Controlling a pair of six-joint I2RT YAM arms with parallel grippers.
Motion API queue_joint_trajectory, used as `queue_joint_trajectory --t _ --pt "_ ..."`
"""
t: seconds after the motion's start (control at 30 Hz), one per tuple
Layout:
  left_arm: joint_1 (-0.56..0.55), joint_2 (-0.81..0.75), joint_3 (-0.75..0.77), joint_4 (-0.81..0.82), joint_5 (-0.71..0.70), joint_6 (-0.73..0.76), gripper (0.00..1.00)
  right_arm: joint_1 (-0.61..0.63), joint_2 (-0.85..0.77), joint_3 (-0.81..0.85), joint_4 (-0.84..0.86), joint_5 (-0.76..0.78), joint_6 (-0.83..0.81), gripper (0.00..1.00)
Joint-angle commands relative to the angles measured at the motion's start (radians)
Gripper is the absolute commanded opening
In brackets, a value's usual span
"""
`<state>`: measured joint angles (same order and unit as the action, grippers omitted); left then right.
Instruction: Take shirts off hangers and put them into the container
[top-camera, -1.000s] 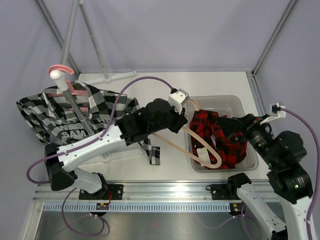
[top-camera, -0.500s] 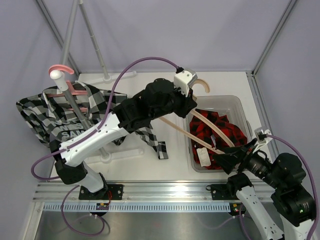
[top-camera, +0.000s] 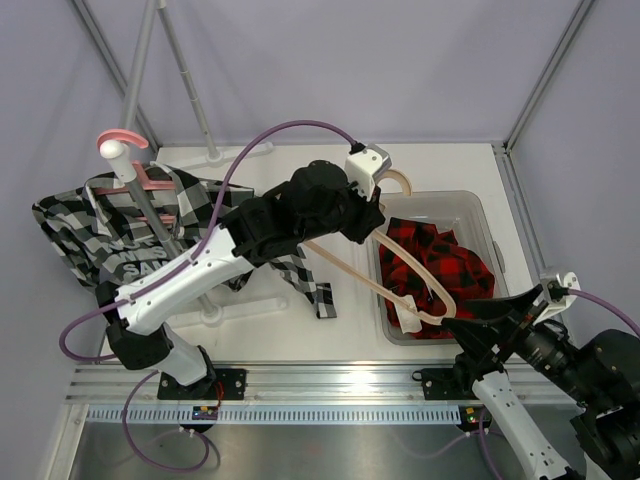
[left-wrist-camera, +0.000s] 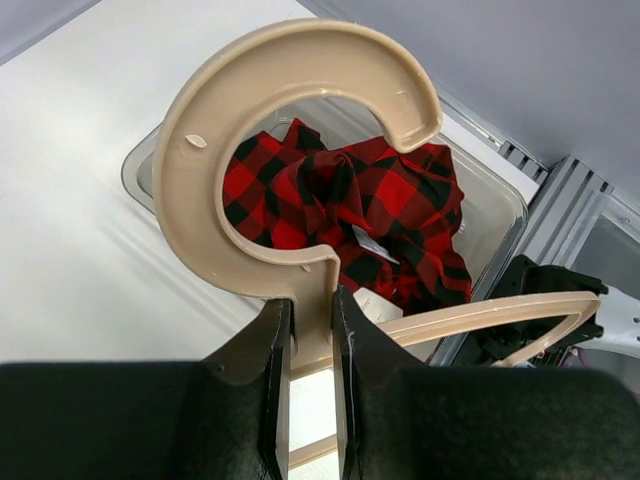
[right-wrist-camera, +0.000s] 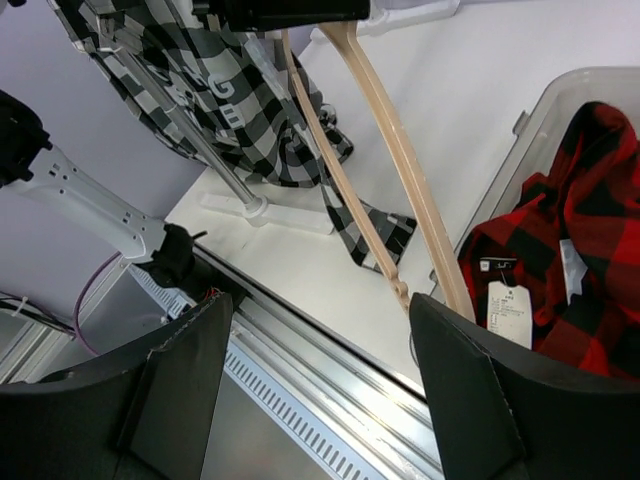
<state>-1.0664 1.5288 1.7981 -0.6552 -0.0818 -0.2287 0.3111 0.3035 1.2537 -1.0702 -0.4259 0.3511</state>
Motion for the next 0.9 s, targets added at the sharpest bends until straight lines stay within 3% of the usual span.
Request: queue_joint_trajectory --t 0.0,0.6,0.63,0.67,0.7,0.8,0.87 --pt "0.002 -0.061 0.026 0.011 -0.003 0.000 0.00 -0.001 0.020 0.007 -0.054 0.036 -0.041 0.78" --pt "0.002 -0.105 0.044 0.029 0.076 -0.015 0.00 -0.001 -0.033 -0.149 -0.014 0.032 -0.038 0.70" --pt "0.002 -0.104 0.046 0.031 0.108 -0.017 0.00 -0.001 -0.033 -0.155 -0.008 0.029 -0.035 0.63" --pt "0.002 -0.104 0.046 0.032 0.114 -0.020 0.00 0.000 -0.035 -0.158 -0.005 0.023 -0.034 0.20" --pt "0.002 -0.104 0.046 0.040 0.122 -0.023 0.00 -0.001 -0.030 -0.157 -0.002 0.033 -0.029 0.00" --pt "0.002 -0.108 0.043 0.063 0.169 -0.037 0.04 -0.001 -0.026 -0.142 0.024 0.029 -0.009 0.00" --pt "0.002 -0.110 0.047 0.077 0.183 -0.047 0.26 -0.001 -0.018 -0.131 0.047 0.035 -0.001 0.00"
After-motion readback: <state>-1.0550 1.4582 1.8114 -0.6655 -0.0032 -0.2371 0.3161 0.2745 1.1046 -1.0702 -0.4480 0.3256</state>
